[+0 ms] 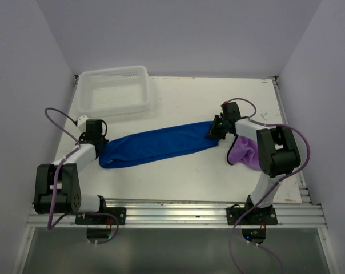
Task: Roll the towels
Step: Fold the towel
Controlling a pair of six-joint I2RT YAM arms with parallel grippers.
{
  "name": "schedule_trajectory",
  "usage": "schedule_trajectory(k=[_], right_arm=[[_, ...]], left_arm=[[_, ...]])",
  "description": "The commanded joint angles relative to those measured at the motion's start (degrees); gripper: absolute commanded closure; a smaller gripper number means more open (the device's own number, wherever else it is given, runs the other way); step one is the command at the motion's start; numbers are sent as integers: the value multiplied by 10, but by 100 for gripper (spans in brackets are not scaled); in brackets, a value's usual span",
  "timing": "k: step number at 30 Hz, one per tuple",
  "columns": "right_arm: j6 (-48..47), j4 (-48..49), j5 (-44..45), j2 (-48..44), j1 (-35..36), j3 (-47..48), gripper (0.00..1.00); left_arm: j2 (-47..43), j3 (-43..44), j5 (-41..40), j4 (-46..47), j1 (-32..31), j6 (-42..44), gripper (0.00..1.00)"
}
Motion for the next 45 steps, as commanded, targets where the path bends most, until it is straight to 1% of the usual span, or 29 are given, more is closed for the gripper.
schedule_trajectory(k=[1, 2, 4, 6, 7, 14, 19, 20, 23, 30, 34, 36, 38, 39, 43, 44, 45], right_arm=[[-13, -9, 20, 16, 0, 11, 85], [-13, -9, 20, 15, 0, 11, 85], [-13, -9, 20, 15, 0, 11, 85], [-13, -11, 21, 15, 0, 10, 85], [-14, -12, 22, 15, 0, 11, 85], [-15, -17, 30, 19, -1, 12, 85], [-15, -21, 31, 23, -1, 16, 85], [-14, -21, 31, 24, -1, 17, 85], [-14, -23, 33, 26, -2, 18, 85], [-16, -28, 39, 26, -3, 19, 85], [-23, -36, 40, 29, -5, 21, 85], [-26, -33, 30, 32, -6, 23, 85], [-31, -35, 25, 38, -7, 27, 85], [-34, -36, 21, 40, -6, 28, 85], [-51, -35, 1, 44, -6, 34, 85], [-52, -33, 0, 44, -7, 34, 85], [-54, -31, -1, 42, -6, 34, 85]], left_arm=[[-1, 19, -26, 29, 5, 10, 86], [-4, 20, -28, 29, 6, 9, 93], [-8, 21, -31, 29, 6, 9, 100], [-10, 25, -33, 29, 6, 9, 100], [-11, 26, -35, 48, 6, 8, 100], [-27, 43, -49, 54, 7, 9, 100], [-21, 55, -61, 40, 7, 9, 100], [-19, 56, -65, 19, 8, 7, 100], [-2, 52, -84, 0, 8, 3, 100], [11, 52, -115, -17, 14, -2, 100], [17, 57, -100, -11, 29, -4, 100], [19, 55, -64, 11, 40, 6, 100], [29, 65, -49, 13, 47, 8, 100], [33, 67, -20, 27, 53, 15, 100], [54, 96, 2, 29, 57, 37, 100], [60, 99, 7, 28, 57, 41, 99], [63, 102, 12, 29, 57, 43, 92]])
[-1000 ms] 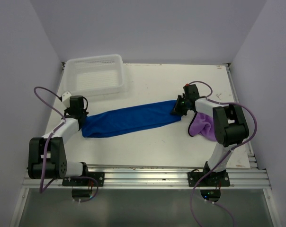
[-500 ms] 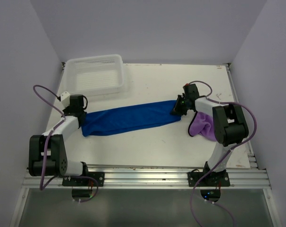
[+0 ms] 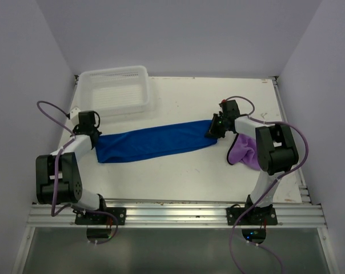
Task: Roll the towels
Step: Fold the towel
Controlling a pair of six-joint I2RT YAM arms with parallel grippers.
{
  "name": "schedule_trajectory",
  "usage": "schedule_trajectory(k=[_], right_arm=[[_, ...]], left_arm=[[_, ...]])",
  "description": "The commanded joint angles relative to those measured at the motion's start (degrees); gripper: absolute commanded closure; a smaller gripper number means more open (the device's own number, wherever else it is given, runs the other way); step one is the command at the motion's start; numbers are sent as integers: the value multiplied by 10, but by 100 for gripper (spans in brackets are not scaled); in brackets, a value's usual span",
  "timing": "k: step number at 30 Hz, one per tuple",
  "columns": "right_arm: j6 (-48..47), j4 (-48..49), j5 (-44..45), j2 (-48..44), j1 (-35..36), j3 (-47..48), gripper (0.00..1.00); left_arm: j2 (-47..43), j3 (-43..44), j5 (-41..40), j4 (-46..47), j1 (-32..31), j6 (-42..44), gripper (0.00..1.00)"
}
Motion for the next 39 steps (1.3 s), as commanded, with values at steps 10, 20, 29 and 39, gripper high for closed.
schedule_trajectory(k=[10, 20, 29, 39], right_arm=[[-40, 2, -29, 12, -4, 3, 80], [-51, -21, 4, -83, -3, -9, 67], [-43, -42, 64, -130, -3, -41, 68], [-47, -41, 66, -113, -3, -55, 70]], left_arm=[[7, 46, 7, 7, 7, 11, 57], [-146, -76, 111, 28, 6, -43, 56], [-120, -128, 153, 72, -15, -58, 60], [-109, -140, 122, 52, -16, -50, 65]])
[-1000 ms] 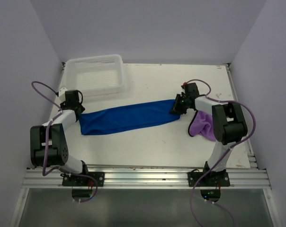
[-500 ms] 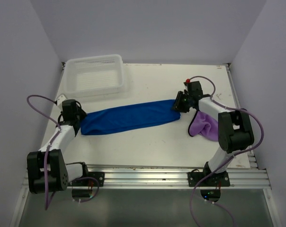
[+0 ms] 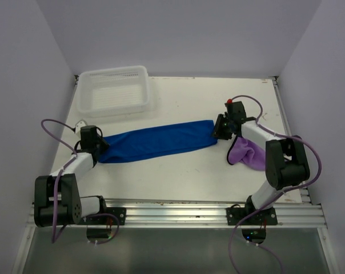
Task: Roll the towels
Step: Fold the towel
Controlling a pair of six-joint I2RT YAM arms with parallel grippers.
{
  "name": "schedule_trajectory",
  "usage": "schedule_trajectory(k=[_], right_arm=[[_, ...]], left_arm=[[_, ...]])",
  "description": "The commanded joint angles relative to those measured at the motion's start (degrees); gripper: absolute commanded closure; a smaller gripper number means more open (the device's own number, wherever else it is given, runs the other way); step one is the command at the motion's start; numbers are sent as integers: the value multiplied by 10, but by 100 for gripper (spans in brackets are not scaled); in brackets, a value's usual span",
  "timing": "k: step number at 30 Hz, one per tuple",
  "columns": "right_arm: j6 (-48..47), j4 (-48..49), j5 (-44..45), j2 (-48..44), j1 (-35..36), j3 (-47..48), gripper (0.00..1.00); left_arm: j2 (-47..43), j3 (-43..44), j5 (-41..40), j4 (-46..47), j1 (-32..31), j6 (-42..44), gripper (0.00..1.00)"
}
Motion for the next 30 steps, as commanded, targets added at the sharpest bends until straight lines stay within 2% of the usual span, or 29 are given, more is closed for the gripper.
schedule_trajectory(k=[1, 4, 6, 8, 14, 18, 22, 23, 26, 30], right_arm=[[-9, -2, 7, 1, -1, -4, 70], [-10, -2, 8, 3, -2, -4, 71], [-11, -1, 9, 4, -1, -6, 71], [-10, 0, 8, 7, -1, -7, 72], [-10, 3, 10, 13, -1, -7, 74], [-11, -7, 23, 18, -2, -4, 74], [-9, -11, 27, 28, -2, -3, 78], [-9, -11, 27, 33, -2, -3, 78], [-10, -10, 23, 32, -1, -2, 78], [-13, -15, 27, 20, -2, 0, 77]], left_arm=[[20, 0, -18, 16, -2, -2, 66], [41, 1, -36, 15, -1, 2, 67], [49, 2, -51, 12, -1, 4, 78], [53, 1, -58, 13, -1, 6, 83], [19, 2, -82, 7, -1, 9, 89], [9, 17, -90, -28, -1, 10, 89], [5, 22, -79, -34, -1, 5, 82], [5, 22, -76, -31, -2, 4, 75], [4, 21, -70, -33, -1, 2, 64], [-25, 19, -68, -40, -1, -1, 58]])
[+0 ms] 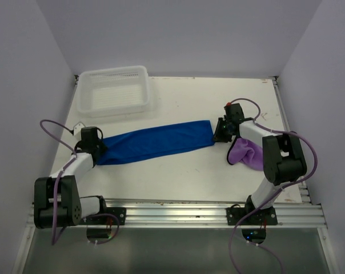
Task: Roll the towels
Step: Fold the towel
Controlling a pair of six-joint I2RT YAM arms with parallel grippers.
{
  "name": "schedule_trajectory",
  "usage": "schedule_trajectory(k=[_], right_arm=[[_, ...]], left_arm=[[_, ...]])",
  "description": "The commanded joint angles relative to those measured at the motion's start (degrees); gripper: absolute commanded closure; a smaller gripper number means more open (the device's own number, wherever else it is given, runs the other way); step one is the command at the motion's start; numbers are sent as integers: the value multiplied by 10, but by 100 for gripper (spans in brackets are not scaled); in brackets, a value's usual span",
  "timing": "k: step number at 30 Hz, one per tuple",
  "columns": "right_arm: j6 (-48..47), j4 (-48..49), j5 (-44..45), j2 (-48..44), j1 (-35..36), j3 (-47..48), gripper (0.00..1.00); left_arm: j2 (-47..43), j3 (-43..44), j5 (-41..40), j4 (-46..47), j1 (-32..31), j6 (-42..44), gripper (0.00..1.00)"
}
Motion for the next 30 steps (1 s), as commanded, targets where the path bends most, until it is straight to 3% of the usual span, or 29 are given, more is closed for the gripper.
schedule_trajectory(k=[1, 5, 11, 18, 30], right_arm=[[-12, -10, 12, -14, -1, 4, 77], [-12, -9, 12, -17, -2, 3, 76], [-9, -8, 12, -7, -2, 4, 75], [-8, -11, 12, 0, -1, 8, 74], [-7, -7, 10, 10, -2, 6, 73]], left_arm=[[-48, 17, -5, -2, 1, -2, 57], [-90, 31, 12, -20, 1, 0, 49], [-144, 19, 70, -21, -7, -7, 45], [-163, -39, 94, -18, -121, -91, 45], [-281, -95, 98, -96, -140, -130, 45]])
